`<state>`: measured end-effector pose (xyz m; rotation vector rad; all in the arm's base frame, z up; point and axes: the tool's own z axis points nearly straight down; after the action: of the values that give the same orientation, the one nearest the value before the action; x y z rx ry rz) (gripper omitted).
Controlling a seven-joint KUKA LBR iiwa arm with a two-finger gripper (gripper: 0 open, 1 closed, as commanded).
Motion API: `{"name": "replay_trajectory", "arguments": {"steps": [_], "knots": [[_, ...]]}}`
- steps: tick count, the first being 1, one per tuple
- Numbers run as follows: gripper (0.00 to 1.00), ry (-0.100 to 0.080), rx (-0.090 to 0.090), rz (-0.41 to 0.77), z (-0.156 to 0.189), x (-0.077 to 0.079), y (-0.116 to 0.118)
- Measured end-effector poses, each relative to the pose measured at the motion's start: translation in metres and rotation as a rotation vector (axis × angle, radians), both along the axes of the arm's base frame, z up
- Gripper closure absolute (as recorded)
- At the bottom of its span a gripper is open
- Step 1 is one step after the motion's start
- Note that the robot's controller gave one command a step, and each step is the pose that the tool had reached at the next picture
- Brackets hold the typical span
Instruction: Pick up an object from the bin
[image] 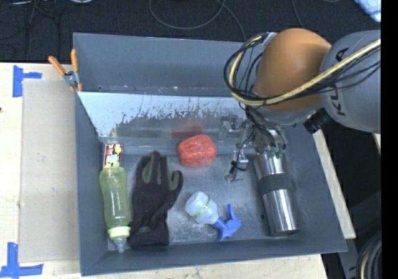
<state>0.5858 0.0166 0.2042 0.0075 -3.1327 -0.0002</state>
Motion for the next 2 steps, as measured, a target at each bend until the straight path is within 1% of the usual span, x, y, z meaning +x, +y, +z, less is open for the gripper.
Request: {"name": "replay_trajectory", "arguments": {"steps": [1,2], "knots": [[0.00,-0.008,0.000,0.000,0.005,0.001,0.000],[0.00,-0.005,0.000,-0.075,-0.070,-0.036,-0.001]]}}
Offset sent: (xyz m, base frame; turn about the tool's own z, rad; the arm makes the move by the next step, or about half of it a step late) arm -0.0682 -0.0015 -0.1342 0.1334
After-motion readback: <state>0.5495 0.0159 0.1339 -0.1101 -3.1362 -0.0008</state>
